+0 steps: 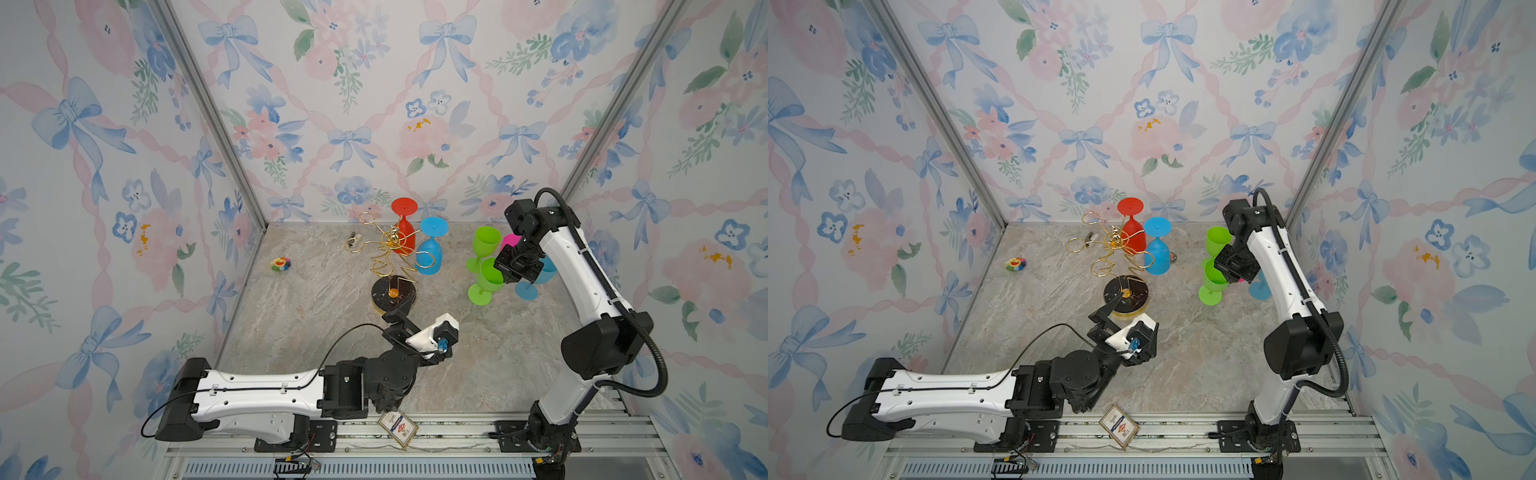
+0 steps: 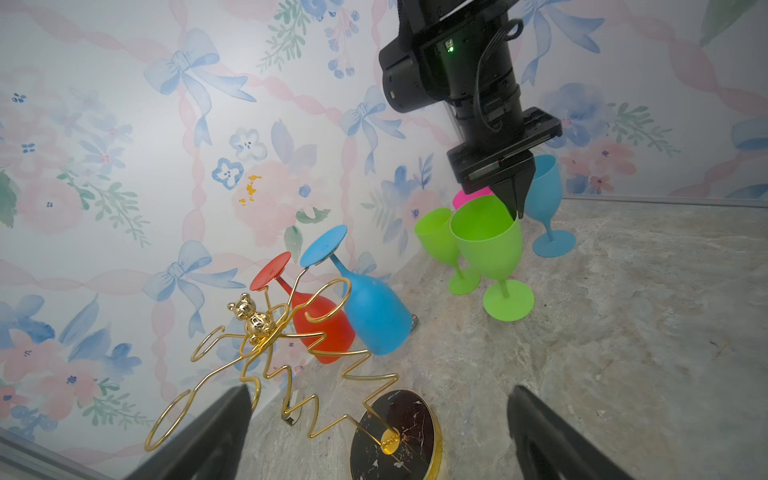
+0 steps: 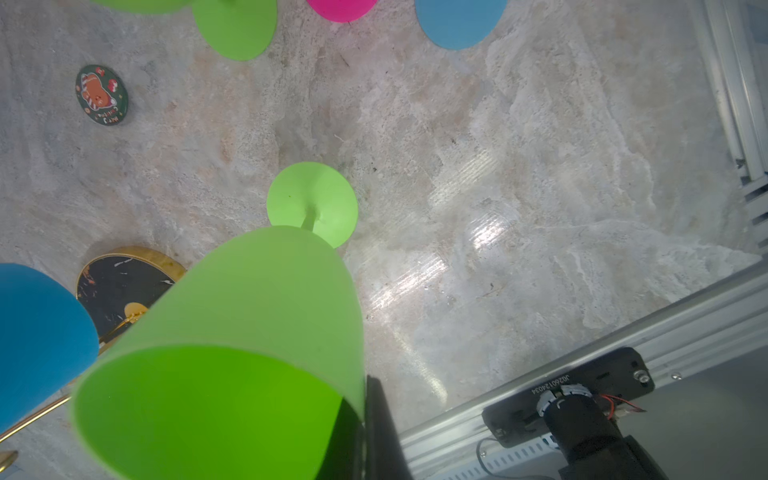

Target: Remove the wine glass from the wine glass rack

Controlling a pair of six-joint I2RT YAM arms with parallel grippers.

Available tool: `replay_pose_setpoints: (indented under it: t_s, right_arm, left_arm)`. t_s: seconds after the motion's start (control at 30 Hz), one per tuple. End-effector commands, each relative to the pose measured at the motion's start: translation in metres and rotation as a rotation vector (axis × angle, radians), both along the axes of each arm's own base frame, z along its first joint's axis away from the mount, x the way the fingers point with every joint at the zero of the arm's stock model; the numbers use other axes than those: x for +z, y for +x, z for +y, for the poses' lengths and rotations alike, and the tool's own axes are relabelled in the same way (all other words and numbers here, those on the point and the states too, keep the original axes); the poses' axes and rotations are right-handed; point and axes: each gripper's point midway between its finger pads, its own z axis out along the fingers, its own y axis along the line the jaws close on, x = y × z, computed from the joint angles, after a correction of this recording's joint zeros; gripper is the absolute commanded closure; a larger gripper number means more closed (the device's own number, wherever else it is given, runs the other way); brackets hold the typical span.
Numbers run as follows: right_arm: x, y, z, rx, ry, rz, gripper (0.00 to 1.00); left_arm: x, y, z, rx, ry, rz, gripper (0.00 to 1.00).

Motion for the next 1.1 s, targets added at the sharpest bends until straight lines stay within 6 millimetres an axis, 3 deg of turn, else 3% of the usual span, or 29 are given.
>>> replay_pose_setpoints:
  t_s: [0.0, 0.4, 0.67, 1.07]
  right_arm:
    - [0.008, 0.012, 0.000, -0.036, 0.008, -0.033, 1.00]
    - [-0.020, 0.054, 0.019, -0.051, 0.060, -0.009, 1.00]
    - [-0.034, 0.070, 0.025, -0.061, 0.070, 0.001, 1.00]
    - [-0.047, 0.075, 0.027, -0.062, 0.065, 0.047, 1.00]
  left_arm:
    - [0.005, -0.005, 0.002, -0.039, -0.077, 0.071, 0.02]
    - [0.050, 0.000, 0.026, -0.047, -0.281, 0.148, 0.02]
    - [0.049, 0.003, 0.039, -0.062, -0.354, 0.195, 0.02]
    - [0.042, 0.003, 0.043, -0.058, -0.351, 0.198, 0.02]
